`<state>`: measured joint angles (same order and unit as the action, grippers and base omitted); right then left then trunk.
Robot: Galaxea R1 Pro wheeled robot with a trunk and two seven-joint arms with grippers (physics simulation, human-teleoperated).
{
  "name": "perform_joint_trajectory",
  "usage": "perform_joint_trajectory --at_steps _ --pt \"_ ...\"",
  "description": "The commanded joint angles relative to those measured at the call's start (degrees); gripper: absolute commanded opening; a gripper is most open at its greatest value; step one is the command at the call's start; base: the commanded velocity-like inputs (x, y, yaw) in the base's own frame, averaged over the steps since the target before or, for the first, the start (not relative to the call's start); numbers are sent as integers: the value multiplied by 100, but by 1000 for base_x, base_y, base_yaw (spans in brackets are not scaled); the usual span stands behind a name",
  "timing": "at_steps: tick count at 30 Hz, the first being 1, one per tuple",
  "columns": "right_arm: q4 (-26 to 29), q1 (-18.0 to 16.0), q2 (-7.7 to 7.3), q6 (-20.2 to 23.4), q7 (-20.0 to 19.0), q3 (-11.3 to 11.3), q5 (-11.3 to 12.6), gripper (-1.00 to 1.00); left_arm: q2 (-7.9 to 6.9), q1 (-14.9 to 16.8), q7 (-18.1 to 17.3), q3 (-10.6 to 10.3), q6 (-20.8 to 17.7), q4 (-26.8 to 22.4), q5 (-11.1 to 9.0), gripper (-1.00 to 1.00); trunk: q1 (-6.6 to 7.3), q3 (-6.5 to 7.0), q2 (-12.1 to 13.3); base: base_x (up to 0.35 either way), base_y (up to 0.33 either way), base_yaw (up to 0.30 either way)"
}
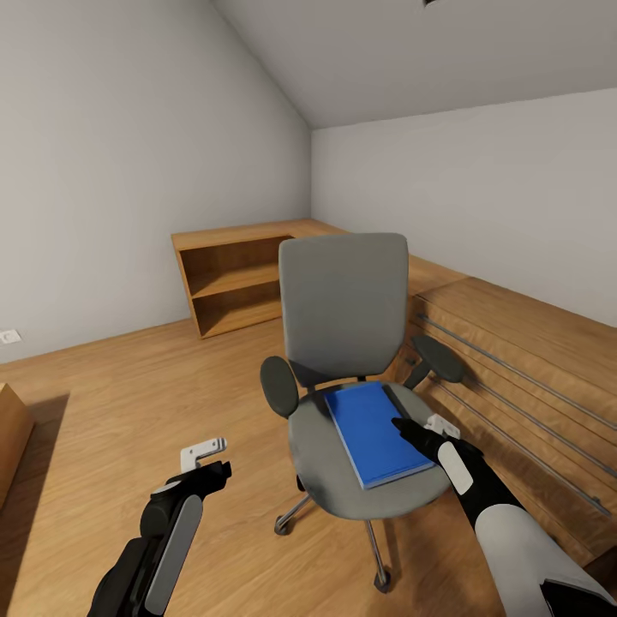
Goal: In the bedroom, organize the workspace by keeping the computer under the desk, ensuring the monitor is on the desk, placing the keyboard on the desk next to the monitor, placing the mouse on the desk next to the keyboard, moving the folder from the swivel chair onto the desk next to the mouse, stacking the notebook on top of the folder with the pen on top of the notebook, and positioning the swivel chair next to the desk.
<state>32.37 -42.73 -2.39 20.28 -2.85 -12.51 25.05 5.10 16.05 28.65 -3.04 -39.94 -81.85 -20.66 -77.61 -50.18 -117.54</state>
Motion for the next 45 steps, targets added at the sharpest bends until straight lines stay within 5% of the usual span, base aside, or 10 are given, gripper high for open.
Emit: perform_joint_trajectory --at_steps 1,6,15,45 --pt "-21 2 2 34 -3 -26 -34 100 1 4 58 -5 -12 -16 -60 100 0 -7 -2 0 0 0" --pt "-21 2 8 37 53 -12 -60 100 7 4 62 -4 -14 -30 -68 100 0 -7 -2 0 0 0" --pt "-21 2 34 38 262 27 -590 100 8 4 62 -3 -14 -35 -69 100 0 -7 -2 0 0 0" --pt "-21 2 37 38 426 38 -642 100 1 4 62 27 -22 -40 -68 100 -88 -78 -162 0 0 0"
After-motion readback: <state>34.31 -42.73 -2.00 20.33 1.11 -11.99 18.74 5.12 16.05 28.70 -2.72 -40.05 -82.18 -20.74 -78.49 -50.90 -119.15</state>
